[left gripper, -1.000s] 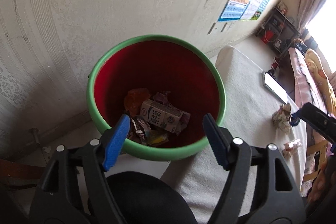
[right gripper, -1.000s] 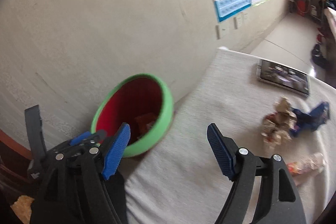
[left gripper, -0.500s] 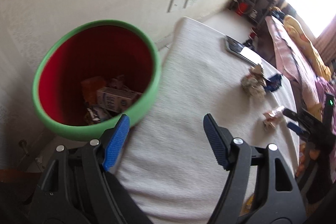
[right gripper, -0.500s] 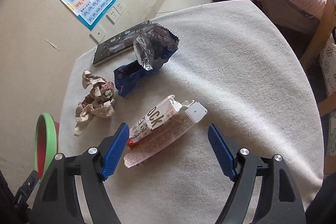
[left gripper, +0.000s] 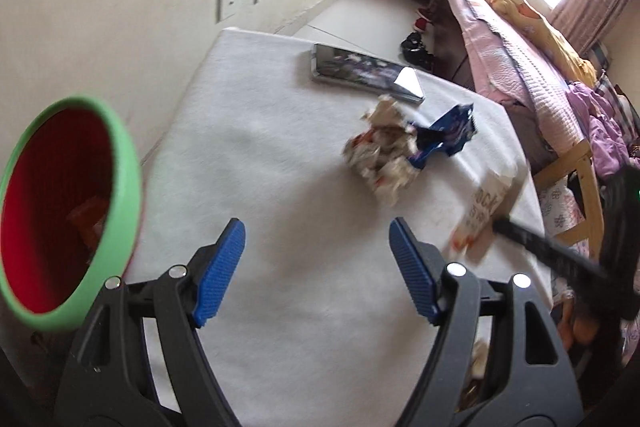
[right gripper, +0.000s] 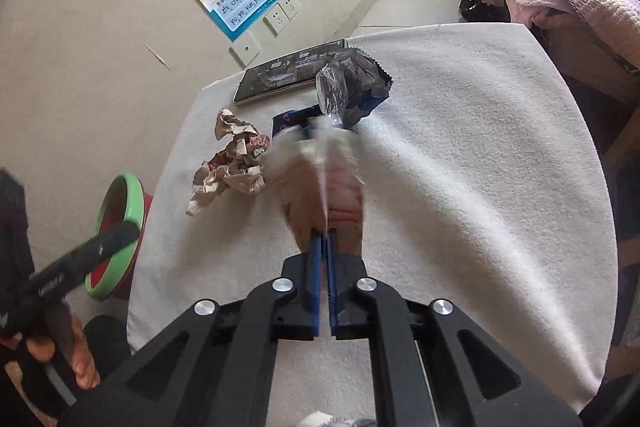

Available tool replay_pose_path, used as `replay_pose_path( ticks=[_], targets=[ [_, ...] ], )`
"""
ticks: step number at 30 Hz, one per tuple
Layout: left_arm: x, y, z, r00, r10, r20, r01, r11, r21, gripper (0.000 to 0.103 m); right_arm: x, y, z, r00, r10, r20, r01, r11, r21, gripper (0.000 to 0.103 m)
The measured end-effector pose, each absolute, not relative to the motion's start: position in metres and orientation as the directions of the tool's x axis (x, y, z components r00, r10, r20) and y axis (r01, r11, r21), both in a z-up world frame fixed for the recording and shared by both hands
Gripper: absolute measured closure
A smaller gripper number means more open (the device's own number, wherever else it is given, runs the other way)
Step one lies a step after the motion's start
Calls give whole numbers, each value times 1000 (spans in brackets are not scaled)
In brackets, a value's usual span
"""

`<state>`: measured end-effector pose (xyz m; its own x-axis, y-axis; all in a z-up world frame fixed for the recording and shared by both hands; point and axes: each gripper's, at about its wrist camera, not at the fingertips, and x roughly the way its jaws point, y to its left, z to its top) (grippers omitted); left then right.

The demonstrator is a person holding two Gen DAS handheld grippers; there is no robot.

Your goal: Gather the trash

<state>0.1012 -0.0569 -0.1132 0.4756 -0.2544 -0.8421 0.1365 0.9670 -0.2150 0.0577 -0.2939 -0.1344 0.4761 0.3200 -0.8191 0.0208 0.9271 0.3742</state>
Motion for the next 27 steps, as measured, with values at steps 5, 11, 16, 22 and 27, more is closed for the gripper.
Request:
replay_pose_path(
  ticks=[5, 11, 16, 22, 27],
  targets=[
    [147, -98, -127, 422, -293, -858, 169, 955, -243, 30, 36, -309, -131, 465, 316, -827, 37, 926, 375, 101],
    [176, -118, -161, 318, -279, -906, 154, 958, -241, 46, 28, -314, -121, 486, 338, -806, 33, 914, 404, 101],
    [161, -104, -161, 307, -312, -899, 136, 949, -283, 77, 32, -304, -117, 493, 349, -797, 7, 914, 405, 100],
    [117, -74, -142, 365, -297, -883, 154, 954, -257, 77, 32, -290, -114, 486, 363, -795, -17, 913, 407, 101],
    [78, -39, -137, 373, -296, -879, 103, 955, -278, 77, 32, -273, -110, 481, 374, -793, -48, 914, 402, 100]
  ],
)
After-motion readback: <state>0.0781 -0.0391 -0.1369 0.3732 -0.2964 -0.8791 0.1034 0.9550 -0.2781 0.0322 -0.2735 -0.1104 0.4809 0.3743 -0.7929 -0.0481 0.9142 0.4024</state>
